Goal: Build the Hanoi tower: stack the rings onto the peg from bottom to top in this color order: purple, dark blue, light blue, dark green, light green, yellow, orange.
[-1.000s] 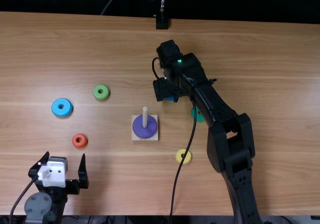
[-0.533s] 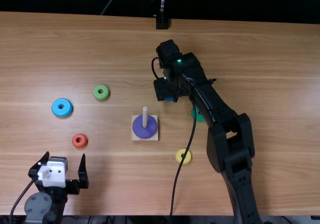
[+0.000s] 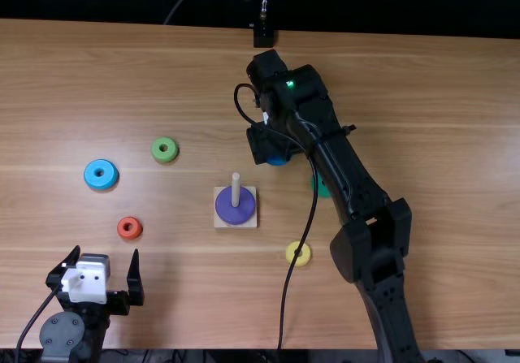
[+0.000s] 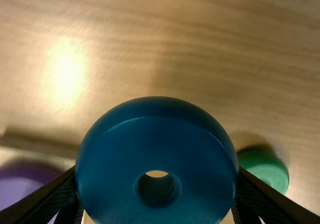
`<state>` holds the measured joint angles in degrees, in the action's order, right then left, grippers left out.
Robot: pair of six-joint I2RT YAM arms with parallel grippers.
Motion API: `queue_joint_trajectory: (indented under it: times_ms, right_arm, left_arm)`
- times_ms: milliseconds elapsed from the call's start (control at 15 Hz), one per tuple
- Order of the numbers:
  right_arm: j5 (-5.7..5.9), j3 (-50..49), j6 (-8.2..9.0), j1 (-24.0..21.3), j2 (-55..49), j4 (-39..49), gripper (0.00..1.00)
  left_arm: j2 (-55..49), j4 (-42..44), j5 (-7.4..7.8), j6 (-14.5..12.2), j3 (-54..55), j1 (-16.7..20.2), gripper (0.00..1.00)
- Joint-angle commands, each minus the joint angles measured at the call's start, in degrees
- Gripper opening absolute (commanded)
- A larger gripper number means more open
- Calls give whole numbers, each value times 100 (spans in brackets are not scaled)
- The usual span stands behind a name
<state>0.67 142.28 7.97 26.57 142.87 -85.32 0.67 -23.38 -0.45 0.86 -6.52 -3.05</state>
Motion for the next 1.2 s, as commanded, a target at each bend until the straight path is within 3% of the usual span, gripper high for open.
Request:
queue_joint_trajectory:
  times_ms: [0,400,800,1133]
  right_arm:
    - [-3,309,-16,112,-295,-165,0]
    - [7,134,-6,419,-1121,-144,0]
    - [7,-2002,-6,604,-2615,1048,0]
    - [7,-1941,-6,789,-2879,974,0]
  left_arm:
    - [-67,-257,-29,-13,652,-55,100]
    - [-67,-257,-29,-23,652,-55,100]
    - [-67,-257,-29,-13,652,-55,100]
    - [-67,-257,-29,-13,652,-55,100]
